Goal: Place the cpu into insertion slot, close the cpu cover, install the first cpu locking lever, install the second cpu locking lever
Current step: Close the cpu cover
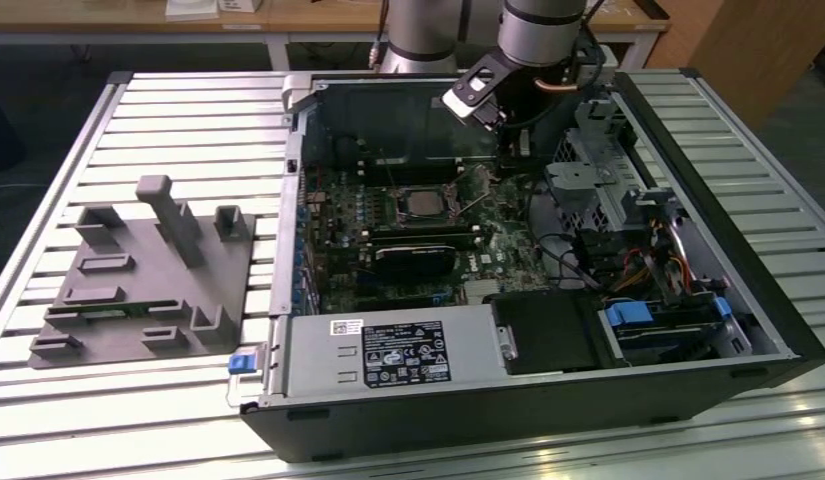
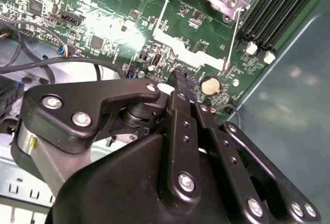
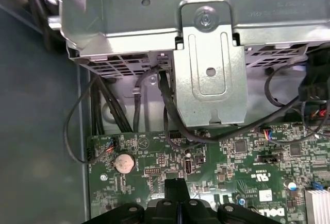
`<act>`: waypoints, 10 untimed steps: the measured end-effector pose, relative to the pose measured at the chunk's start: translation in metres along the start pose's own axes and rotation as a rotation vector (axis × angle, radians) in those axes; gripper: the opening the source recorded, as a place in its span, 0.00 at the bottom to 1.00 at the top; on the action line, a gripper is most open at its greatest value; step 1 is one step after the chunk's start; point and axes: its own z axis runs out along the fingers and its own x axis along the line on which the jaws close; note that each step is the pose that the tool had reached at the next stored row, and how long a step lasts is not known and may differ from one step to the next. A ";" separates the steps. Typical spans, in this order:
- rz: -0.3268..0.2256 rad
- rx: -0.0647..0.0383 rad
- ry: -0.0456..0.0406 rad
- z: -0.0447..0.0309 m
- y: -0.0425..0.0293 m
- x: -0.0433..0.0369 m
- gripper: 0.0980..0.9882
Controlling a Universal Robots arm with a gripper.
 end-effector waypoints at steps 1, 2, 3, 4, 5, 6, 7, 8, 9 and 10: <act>0.000 0.001 -0.0001 0.0018 0.0000 0.0000 0.01; 0.000 0.003 -0.0002 0.0036 0.0001 0.0000 0.01; 0.000 0.005 -0.0003 0.0052 0.0003 0.0000 0.01; 0.000 0.006 -0.0005 0.0063 0.0005 0.0000 0.01; 0.000 0.007 -0.0005 0.0068 0.0006 0.0000 0.01; 0.000 0.007 -0.0008 0.0068 0.0005 -0.0001 0.01; 0.000 0.007 -0.0009 0.0068 0.0006 -0.0001 0.01; 0.000 0.007 -0.0009 0.0068 0.0006 -0.0001 0.01; 0.000 0.007 -0.0007 0.0069 0.0006 0.0000 0.01; 0.000 0.007 -0.0007 0.0070 0.0006 0.0000 0.01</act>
